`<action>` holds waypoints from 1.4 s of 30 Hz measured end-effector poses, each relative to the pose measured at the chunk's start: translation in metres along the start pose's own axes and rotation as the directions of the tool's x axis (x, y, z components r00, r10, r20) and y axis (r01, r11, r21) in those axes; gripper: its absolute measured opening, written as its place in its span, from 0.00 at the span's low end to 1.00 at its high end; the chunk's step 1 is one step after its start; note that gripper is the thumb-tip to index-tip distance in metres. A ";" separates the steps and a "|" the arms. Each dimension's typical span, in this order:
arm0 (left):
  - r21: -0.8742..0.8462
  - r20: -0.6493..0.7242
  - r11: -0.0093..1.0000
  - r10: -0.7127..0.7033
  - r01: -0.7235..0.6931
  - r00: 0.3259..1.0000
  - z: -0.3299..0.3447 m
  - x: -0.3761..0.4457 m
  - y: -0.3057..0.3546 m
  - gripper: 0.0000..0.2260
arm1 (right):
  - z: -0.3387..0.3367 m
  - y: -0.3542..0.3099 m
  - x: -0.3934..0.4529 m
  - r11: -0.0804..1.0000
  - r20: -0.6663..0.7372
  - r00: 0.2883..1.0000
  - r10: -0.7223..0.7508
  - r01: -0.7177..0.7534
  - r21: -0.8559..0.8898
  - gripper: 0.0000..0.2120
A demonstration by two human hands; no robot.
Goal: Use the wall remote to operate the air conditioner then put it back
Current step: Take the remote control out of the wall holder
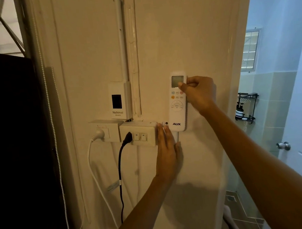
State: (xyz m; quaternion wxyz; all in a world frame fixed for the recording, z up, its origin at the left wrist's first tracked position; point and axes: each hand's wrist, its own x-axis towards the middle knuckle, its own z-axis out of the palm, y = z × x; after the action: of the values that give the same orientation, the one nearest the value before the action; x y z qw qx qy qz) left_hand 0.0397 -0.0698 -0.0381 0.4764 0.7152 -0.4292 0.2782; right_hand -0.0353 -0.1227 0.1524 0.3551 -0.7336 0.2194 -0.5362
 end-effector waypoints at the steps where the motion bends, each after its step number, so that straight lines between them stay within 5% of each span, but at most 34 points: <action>1: -0.019 0.022 1.000 0.021 -0.021 1.000 -0.004 -0.001 0.001 0.29 | -0.002 0.001 -0.002 1.000 0.008 1.000 0.005 -0.005 0.001 0.07; 5: -0.074 0.113 0.986 0.155 -0.147 0.981 -0.022 -0.001 -0.007 0.28 | -0.007 0.005 -0.011 0.999 0.037 0.999 0.030 -0.030 0.014 0.07; 7: -0.154 0.037 0.984 0.097 -0.091 0.995 -0.037 0.002 0.002 0.24 | -0.008 0.007 -0.016 0.998 0.061 0.997 0.052 -0.054 0.025 0.07; 12: -0.409 0.142 0.902 -0.087 0.139 0.986 -0.080 0.003 0.024 0.15 | -0.008 0.009 -0.029 0.988 0.169 0.978 0.122 -0.136 0.069 0.06; 18: -0.650 0.330 0.655 -0.213 0.385 0.920 -0.118 0.009 0.031 0.10 | -0.005 0.001 -0.052 0.969 0.268 0.945 0.188 -0.223 0.105 0.04; 22: -0.646 0.457 0.590 -0.210 0.485 0.864 -0.145 0.006 0.029 0.10 | -0.005 -0.010 -0.074 0.961 0.329 0.921 0.208 -0.256 0.108 0.14; 28: -0.603 0.590 0.583 -0.135 0.545 0.796 -0.179 -0.010 0.023 0.07 | -0.009 -0.018 -0.108 0.956 0.368 0.908 0.202 -0.265 0.129 0.10; 42: -0.607 0.623 0.579 -0.078 0.544 0.778 -0.263 -0.065 0.053 0.11 | -0.035 -0.073 -0.183 0.929 0.473 0.862 0.184 -0.310 0.203 0.13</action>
State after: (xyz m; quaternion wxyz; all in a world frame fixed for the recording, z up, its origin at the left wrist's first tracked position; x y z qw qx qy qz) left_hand -0.0347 0.1854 0.0356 0.6349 0.5598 -0.4795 -0.2316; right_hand -0.1330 0.0432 0.0979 0.5595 -0.7463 0.1494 -0.3282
